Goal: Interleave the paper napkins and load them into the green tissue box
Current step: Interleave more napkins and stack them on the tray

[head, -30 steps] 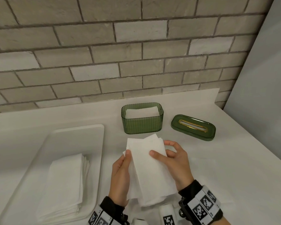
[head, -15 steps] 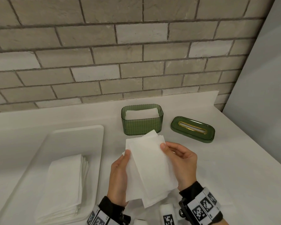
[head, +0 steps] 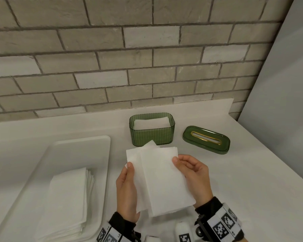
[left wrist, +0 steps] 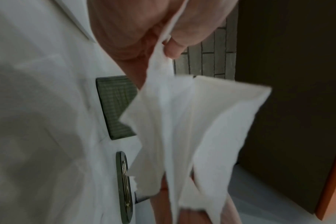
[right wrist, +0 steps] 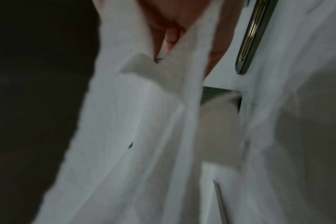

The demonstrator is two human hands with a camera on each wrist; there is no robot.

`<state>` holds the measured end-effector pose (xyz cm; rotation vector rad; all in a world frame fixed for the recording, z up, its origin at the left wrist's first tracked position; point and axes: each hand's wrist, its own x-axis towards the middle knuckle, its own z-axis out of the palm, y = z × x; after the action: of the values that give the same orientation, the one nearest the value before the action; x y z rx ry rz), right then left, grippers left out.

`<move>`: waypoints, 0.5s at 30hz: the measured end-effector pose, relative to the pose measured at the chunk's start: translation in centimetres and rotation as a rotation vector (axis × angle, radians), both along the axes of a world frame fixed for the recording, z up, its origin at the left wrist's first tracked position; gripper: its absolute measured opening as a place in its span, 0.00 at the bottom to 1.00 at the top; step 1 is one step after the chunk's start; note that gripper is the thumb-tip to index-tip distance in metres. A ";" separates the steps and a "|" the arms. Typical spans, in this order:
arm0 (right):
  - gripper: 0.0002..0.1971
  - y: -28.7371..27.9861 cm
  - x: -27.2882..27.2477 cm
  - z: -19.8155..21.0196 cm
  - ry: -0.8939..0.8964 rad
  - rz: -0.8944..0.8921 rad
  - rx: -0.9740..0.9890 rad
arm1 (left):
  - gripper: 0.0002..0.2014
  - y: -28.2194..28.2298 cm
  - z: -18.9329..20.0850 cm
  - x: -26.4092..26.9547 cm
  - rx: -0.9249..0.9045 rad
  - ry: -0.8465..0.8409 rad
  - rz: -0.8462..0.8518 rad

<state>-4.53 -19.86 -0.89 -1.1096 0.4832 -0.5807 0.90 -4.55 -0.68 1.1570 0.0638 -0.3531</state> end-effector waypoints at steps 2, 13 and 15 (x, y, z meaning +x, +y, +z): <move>0.03 0.5 0.3 0.1 -0.009 -0.026 0.016 | 0.16 -0.4 0.0 -0.3 0.001 0.017 -0.025; 0.08 1.6 0.6 0.0 0.027 -0.084 -0.166 | 0.10 -0.8 0.2 -0.8 -0.027 0.020 -0.036; 0.12 1.7 0.3 -0.2 0.098 -0.019 -0.215 | 0.09 -0.7 0.0 -0.7 -0.019 0.020 -0.028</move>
<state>-4.21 -18.16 -1.06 -1.3445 0.5255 -0.6074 0.17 -5.25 -0.73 1.1366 0.0619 -0.3889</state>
